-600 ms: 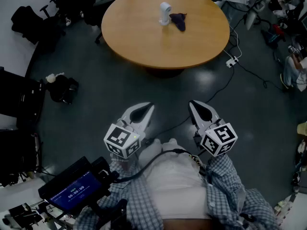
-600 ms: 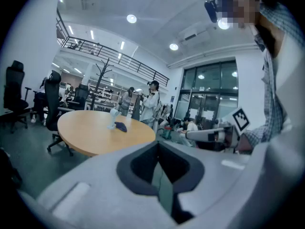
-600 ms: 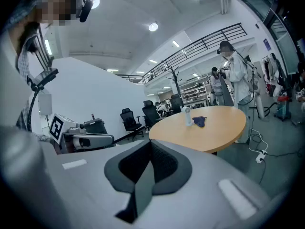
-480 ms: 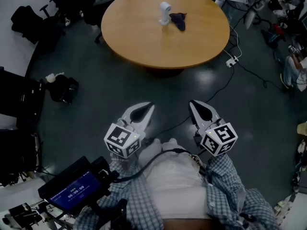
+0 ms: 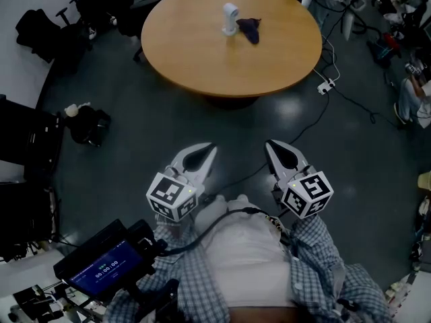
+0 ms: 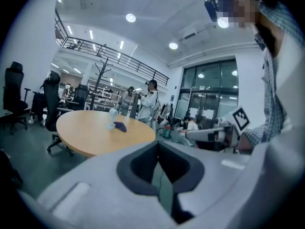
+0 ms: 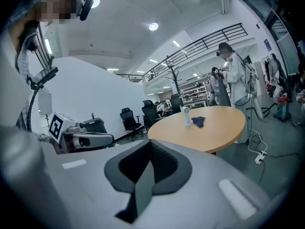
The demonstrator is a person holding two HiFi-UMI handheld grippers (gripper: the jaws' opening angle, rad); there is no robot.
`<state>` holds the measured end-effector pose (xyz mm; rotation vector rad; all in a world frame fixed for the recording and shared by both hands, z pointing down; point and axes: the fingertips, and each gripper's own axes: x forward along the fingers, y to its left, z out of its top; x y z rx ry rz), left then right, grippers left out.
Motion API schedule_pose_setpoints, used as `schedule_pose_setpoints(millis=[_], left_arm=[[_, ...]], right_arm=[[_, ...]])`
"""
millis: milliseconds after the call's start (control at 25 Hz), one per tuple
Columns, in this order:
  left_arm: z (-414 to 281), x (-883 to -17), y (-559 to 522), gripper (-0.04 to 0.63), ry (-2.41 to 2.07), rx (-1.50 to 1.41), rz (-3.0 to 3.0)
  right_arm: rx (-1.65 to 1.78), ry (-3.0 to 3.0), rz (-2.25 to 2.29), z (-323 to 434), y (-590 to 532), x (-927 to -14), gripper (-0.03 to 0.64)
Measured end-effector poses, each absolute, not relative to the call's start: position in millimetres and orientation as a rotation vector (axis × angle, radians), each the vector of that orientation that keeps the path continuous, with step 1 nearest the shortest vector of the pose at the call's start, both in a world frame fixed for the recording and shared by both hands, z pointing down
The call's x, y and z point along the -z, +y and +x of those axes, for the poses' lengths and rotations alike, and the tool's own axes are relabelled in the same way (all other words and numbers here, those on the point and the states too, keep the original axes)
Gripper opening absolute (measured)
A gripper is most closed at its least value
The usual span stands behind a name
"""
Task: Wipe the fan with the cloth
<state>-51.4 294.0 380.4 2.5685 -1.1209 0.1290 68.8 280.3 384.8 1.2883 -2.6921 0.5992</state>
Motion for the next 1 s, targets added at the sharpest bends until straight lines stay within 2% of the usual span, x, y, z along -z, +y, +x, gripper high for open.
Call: schedule_pose_setpoints(millis=[400,600,880,1000], left_arm=[[-39,-381,292,0.0,-1.206,-0.145,2.547],[-33,-389,271,-0.001,-1.267,-0.097,2.502],[-20,-367,288,-0.002,-1.327,0.064,2.449],[-14,-369,281,-0.002,-1.308,0.041,2.463]], right_arm=[[-0.599,-2.697,1.282,93,281,-388,0.003],[-0.516,-2.663,1.261,118,266,-401,0.003],[-0.571,-2.63,1.374,155,306,-400,0.003],[-0.577,-2.622,1.376,158,302,-403,0.003]])
